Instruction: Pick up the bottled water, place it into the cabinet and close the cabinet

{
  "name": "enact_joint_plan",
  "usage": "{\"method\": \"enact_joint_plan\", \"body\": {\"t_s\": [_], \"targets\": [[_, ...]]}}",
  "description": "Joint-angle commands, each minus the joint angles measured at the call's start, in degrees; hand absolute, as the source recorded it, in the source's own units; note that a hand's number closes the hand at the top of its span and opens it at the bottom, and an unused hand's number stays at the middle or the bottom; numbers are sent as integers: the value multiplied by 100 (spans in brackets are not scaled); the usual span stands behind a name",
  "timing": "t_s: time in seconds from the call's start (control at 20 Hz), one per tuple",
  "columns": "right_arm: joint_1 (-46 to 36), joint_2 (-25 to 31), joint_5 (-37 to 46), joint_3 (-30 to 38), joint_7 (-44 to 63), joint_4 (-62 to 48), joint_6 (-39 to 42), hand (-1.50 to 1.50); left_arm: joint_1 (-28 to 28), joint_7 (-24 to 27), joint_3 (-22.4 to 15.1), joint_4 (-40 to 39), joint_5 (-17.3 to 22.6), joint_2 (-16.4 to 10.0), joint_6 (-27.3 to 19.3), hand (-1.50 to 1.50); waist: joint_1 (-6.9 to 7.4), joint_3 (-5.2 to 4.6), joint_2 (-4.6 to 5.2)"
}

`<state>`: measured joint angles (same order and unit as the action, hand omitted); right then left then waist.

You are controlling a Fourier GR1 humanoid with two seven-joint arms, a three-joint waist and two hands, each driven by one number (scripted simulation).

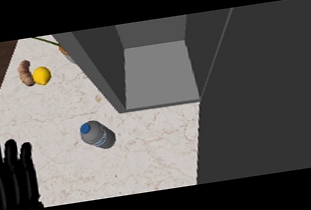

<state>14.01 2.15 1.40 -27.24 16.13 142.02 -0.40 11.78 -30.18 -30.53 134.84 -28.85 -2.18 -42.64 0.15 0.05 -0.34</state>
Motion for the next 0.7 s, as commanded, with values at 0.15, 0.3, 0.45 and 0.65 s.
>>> {"method": "enact_joint_plan", "body": {"t_s": [0.15, 0.3, 0.45, 0.65], "targets": [[-1, 224, 447, -88, 327, 652, -171, -150, 29, -387, 377, 826, -413, -273, 187, -150, -3, -4, 5], [335, 327, 762, -524, 146, 717, -272, -150, -50, 85, 332, 186, -45, -120, -73, -150, -55, -9, 5], [-158, 201, 861, -514, 416, 545, -484, -150, -176, -133, 277, -55, -405, -25, -35, -150, -27, -8, 19], [124, 462, 933, -728, 463, 834, -602, -150, -564, -413, 712, -245, -290, -81, 194, -150, -75, -6, 18]]}}
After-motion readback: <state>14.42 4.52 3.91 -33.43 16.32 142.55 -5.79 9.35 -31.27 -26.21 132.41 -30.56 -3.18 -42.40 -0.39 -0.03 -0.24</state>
